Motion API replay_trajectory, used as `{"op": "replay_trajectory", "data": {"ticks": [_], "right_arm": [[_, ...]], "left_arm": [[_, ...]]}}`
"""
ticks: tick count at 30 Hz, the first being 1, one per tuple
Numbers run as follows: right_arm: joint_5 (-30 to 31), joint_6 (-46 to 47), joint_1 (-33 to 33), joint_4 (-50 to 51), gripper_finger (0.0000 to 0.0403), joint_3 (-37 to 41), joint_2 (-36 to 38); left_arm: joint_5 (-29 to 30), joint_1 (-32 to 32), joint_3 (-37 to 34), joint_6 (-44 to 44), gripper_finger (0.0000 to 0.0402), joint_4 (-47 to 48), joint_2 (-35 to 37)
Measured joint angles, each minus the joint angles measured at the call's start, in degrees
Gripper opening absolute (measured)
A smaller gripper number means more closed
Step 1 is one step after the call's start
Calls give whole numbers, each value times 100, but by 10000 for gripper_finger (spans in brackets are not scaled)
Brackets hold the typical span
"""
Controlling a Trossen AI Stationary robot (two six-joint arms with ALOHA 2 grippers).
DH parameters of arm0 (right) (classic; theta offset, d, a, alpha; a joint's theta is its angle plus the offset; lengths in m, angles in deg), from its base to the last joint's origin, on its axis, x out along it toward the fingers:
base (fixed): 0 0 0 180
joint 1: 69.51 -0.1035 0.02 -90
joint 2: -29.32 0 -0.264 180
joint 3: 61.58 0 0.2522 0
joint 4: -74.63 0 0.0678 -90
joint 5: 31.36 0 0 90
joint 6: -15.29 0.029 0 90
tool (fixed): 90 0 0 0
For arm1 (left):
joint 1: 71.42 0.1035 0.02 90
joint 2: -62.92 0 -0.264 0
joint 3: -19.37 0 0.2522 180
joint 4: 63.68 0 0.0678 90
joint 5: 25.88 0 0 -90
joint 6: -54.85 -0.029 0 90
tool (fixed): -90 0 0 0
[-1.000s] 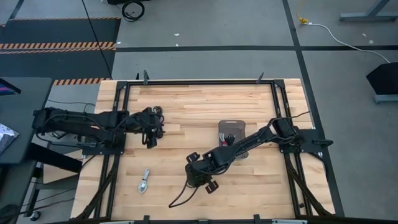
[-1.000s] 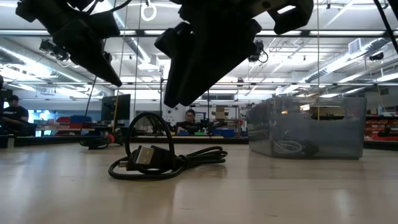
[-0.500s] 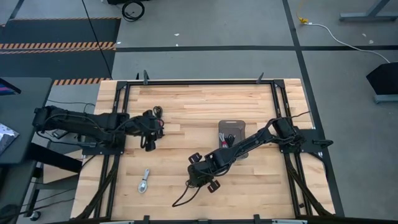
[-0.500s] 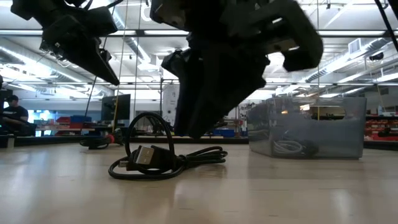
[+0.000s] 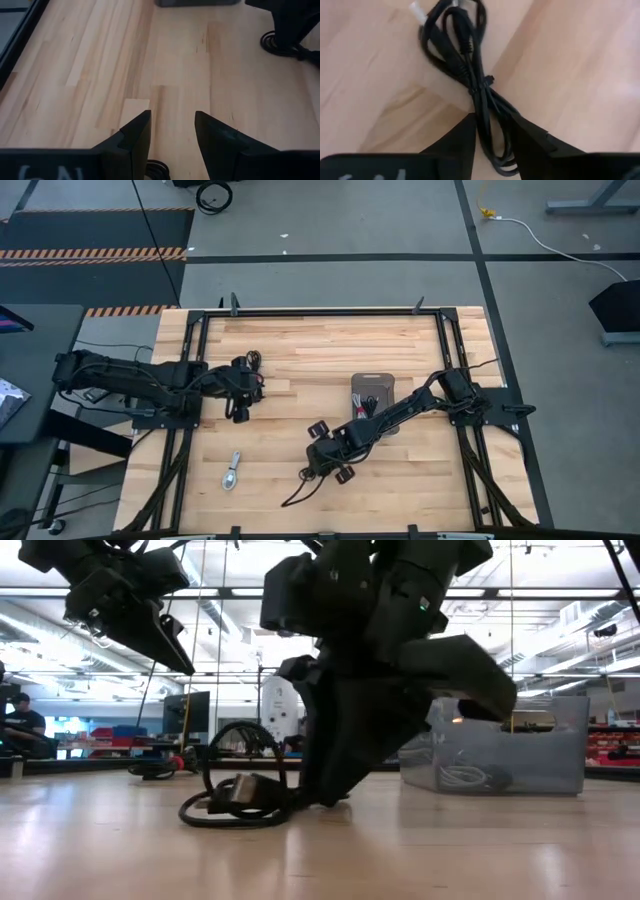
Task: Pick and place USB-C Cables
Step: Put the bottom black charger cable into the black bin
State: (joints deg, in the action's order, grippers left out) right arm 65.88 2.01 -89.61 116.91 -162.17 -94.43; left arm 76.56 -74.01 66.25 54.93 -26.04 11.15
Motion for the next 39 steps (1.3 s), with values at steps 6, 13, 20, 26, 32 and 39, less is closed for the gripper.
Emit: {"op": "replay_trajectory", "data": {"ticks": [6,13,20,26,32,39], "right_arm": [[104,-2,-2,-76,28,-167,0],[492,414,-2,112,13,-582,0],[1128,1803,66,2116,13,-2100,19],[957,4377,429,4756,13,-3114,24],[415,6478,675,6026,13,-3136,113],[397,7726,799,6140,13,-2843,203]], "left_arm": [[6,13,0,-120,160,-27,0],[66,17,0,-225,160,-56,0],[192,15,0,-365,160,-56,0],[554,17,0,-532,160,-168,0],[557,16,0,-860,160,-618,0],[558,11,0,-1374,160,-1094,12]]}}
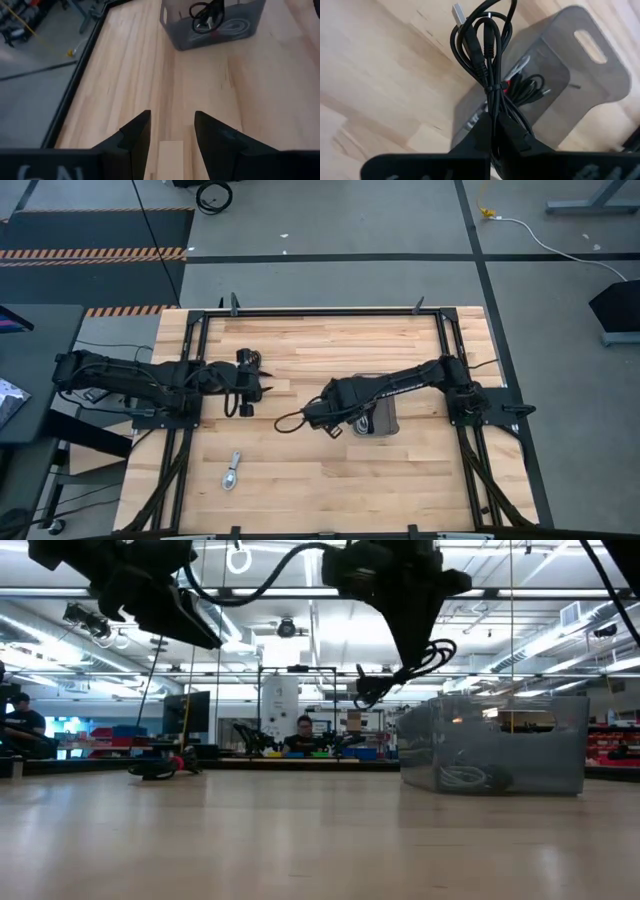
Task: Pick and place USB-C Cables
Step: Put the bottom black charger cable into the black bin
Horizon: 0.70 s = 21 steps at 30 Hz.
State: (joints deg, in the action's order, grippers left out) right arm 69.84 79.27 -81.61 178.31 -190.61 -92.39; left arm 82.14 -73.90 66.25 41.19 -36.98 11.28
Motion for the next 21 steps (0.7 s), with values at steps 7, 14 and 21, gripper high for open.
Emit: {"op": "replay_trajectory", "data": {"ticks": [7,14,21], "right_arm": [[949,1533,-81,9,13,4,39],[1062,2582,-235,8,21,7,36],[1016,3480,-474,14,12,542,16]], "left_arm": [[79,36,0,-746,160,-362,1],[394,43,0,-1604,160,-1055,1],[407,43,0,-2275,160,-2399,1]]}}
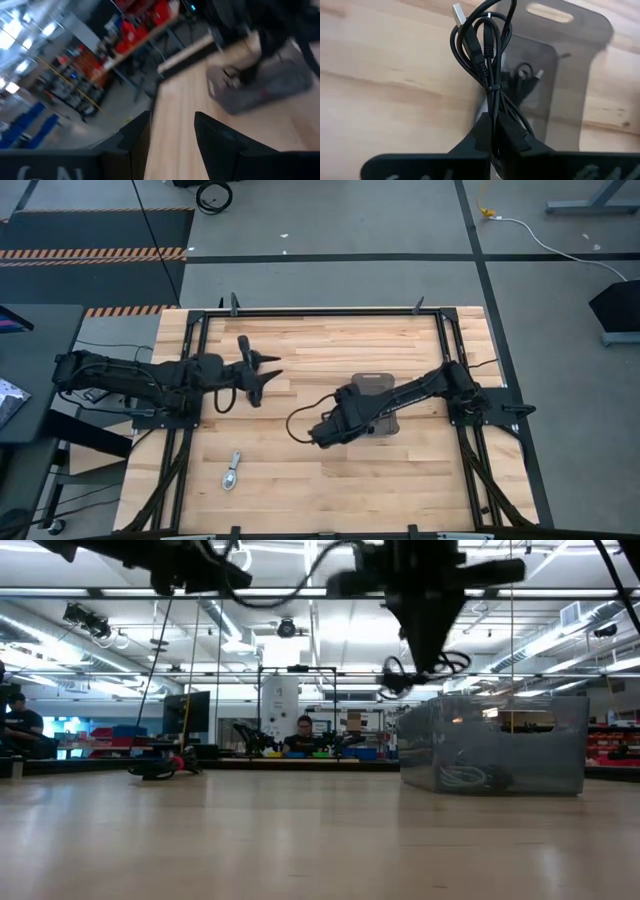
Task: Pick and place USB-C Cables
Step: Put the bottom black charger cable into the black bin, then put the black charger cable into the black bin
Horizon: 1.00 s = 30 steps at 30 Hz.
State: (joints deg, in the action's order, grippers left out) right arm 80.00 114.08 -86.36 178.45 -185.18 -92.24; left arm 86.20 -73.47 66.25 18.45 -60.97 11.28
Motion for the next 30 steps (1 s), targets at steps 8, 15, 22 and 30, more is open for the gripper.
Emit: {"op": "replay_trajectory", "data": {"ticks": [8,15,22,30], "right_arm": [[-146,339,-111,-5,13,355,-9],[-118,634,-103,-4,14,663,-9],[-129,1205,-100,-1,67,1083,-9],[17,1115,-109,-5,149,1143,-9]], "left_arm": [[0,0,2,-458,160,-555,0],[191,0,2,-517,160,-513,0],[661,-20,2,-444,160,-92,0],[840,-114,2,-172,160,290,0]]}}
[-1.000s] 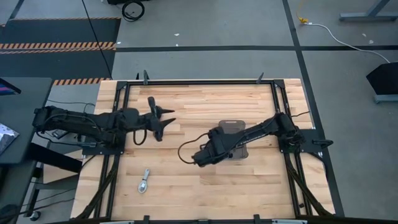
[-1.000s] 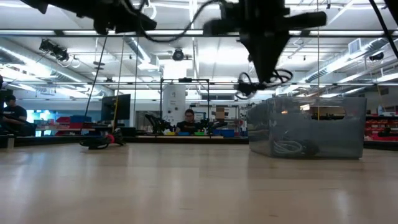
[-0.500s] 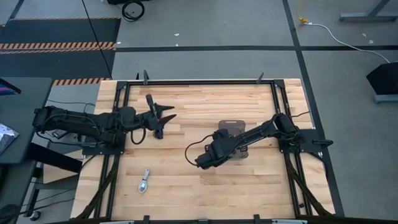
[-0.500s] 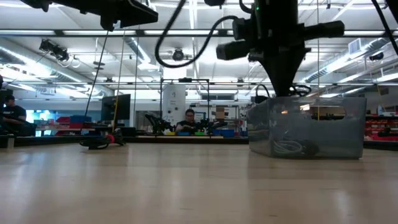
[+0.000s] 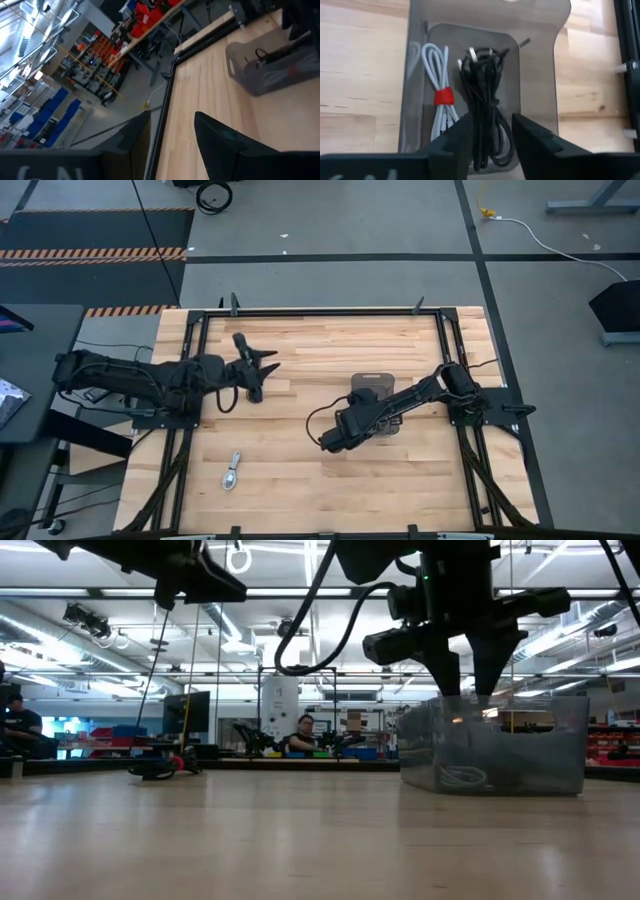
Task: Pick and place USB-C Cables
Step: Put the black charger cable into the black bin
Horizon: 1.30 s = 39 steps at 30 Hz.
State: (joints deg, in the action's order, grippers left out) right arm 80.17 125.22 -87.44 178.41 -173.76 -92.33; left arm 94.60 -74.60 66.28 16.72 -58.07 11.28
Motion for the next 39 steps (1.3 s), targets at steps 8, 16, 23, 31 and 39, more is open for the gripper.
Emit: {"op": "replay_trajectory", "data": {"ticks": [8,16,23,31,39], "right_arm": [[471,-729,0,7,184,-181,11],[1450,-2592,4,-114,181,-1294,30],[1602,-5008,68,-1069,180,-1696,37],[1637,-6353,399,-1629,178,-1698,37],[1503,-8187,666,-2277,177,-1698,37]], "left_arm": [[492,-338,0,65,160,149,2],[494,-673,0,608,160,405,2],[589,-975,1,1633,160,958,2],[890,-1195,2,2926,160,1614,2],[1670,-976,4,5843,160,2629,2]]}}
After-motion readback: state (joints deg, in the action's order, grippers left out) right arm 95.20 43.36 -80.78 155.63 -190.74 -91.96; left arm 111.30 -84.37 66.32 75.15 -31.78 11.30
